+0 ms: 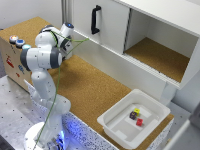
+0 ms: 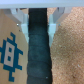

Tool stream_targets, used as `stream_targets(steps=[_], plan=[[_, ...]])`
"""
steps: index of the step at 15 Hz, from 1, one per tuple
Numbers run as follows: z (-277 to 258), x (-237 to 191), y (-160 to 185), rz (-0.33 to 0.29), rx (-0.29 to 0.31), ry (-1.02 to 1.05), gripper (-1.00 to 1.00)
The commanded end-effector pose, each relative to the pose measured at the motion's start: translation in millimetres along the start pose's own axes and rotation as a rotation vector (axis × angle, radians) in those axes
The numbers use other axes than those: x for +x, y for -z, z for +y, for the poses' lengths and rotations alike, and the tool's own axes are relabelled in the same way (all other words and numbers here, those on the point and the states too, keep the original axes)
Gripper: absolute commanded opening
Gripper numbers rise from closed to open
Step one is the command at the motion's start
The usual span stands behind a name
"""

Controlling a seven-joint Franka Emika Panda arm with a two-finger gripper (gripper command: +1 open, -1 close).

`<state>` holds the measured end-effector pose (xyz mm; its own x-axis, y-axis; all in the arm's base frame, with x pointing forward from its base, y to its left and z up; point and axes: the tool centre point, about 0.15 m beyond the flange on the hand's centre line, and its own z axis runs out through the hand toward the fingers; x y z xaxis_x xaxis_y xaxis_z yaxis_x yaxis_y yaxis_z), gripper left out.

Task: Open the cabinet drawer

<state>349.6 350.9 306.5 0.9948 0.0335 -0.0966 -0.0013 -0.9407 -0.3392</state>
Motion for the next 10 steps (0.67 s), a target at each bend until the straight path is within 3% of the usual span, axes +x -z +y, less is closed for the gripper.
stream_targets(steps=[1, 10], plan=[[50, 8, -5, 0.008, 0.072, -0.047, -1.0], [97, 8, -9, 0.008, 0.066, -0.088, -1.0]])
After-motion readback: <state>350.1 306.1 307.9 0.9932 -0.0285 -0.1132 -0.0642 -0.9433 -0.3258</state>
